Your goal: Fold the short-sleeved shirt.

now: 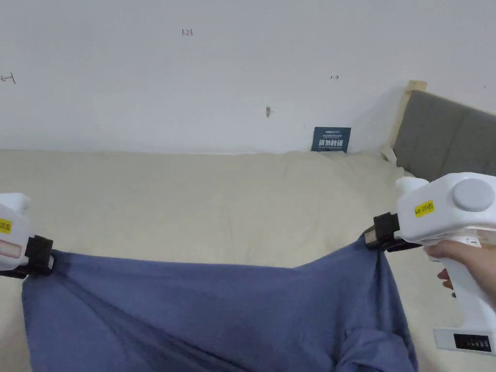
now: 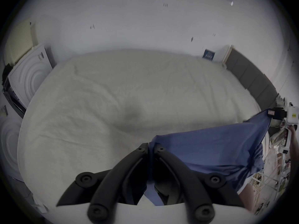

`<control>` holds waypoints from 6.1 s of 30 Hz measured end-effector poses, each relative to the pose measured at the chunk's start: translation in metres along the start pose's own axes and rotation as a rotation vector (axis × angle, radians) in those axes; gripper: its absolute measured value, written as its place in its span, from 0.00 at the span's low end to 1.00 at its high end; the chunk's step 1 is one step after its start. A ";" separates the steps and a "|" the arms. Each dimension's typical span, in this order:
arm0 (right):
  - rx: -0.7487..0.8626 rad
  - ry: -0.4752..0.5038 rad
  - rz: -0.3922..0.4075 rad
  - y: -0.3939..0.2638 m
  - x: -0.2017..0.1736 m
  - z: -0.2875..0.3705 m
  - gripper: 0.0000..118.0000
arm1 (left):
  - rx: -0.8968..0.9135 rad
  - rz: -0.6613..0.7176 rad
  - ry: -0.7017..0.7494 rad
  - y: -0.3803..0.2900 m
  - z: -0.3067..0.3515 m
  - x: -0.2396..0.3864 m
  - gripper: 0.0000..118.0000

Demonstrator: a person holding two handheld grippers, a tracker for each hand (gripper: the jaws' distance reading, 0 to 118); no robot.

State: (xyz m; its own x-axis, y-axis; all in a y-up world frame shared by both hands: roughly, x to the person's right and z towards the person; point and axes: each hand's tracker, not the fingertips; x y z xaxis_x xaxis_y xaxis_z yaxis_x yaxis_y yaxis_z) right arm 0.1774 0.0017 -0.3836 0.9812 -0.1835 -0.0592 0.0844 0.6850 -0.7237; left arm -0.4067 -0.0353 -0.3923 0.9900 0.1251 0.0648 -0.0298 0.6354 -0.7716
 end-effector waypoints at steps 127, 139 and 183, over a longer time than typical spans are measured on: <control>0.331 0.124 -0.022 -0.251 -0.048 0.113 0.28 | 0.348 0.029 -0.017 -0.275 0.129 0.018 0.00; 0.272 0.104 0.079 -0.246 -0.071 0.105 0.00 | -0.107 0.062 -0.081 -0.243 0.079 -0.011 0.00; -0.162 -0.072 0.007 -0.263 0.035 0.017 0.81 | -0.067 0.037 -0.056 -0.255 0.046 0.013 0.03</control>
State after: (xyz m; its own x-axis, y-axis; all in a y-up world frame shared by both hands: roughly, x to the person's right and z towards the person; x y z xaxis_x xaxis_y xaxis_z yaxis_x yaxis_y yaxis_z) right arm 0.1926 -0.1725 -0.1839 0.9920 -0.1244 -0.0198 0.0541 0.5628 -0.8248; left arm -0.3929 -0.1606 -0.1657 0.9791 0.1912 0.0692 -0.0552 0.5775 -0.8145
